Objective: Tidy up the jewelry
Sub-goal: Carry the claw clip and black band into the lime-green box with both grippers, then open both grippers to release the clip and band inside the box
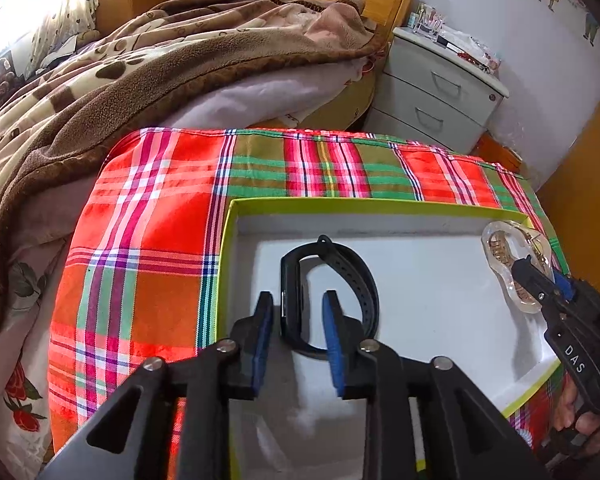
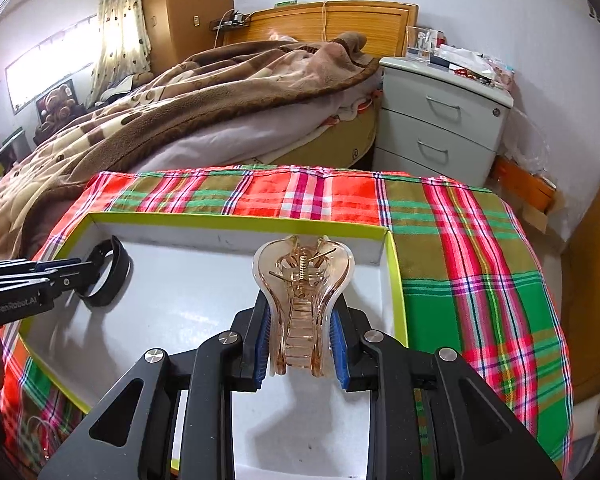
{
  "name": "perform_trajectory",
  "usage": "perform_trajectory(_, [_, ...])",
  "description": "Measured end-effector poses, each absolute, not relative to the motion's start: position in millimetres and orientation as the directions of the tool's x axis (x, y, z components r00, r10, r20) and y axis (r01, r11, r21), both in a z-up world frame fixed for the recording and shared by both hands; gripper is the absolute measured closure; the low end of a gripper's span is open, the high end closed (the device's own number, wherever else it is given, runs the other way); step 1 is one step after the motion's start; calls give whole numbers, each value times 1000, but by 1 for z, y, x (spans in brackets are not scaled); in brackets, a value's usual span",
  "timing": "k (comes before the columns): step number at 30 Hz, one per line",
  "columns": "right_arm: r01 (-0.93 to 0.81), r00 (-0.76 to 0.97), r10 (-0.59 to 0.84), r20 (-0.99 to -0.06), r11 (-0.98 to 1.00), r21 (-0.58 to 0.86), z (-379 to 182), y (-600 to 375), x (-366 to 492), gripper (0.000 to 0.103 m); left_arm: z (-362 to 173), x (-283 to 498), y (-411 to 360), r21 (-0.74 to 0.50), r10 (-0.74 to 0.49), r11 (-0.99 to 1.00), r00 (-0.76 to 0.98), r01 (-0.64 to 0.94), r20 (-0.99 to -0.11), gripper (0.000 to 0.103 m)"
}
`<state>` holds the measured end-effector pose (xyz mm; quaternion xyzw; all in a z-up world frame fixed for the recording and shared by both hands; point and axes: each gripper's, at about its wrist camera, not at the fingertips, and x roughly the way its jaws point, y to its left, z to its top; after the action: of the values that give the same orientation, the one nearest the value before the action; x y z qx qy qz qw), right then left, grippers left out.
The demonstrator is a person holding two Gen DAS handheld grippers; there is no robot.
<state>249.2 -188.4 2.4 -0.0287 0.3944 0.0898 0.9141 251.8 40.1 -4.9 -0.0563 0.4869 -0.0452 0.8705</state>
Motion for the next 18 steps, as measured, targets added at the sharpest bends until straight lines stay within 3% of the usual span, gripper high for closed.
perform_trajectory(4, [-185, 670, 157, -726, 982, 42, 3, -192, 250, 58, -3, 250, 41, -157, -142, 987, 526, 16, -839, 69])
perform_trajectory(18, [-192, 686, 208, -698, 976, 102, 13, -195, 240, 55, 11, 233, 46, -186, -164, 982, 546, 15, -821, 61])
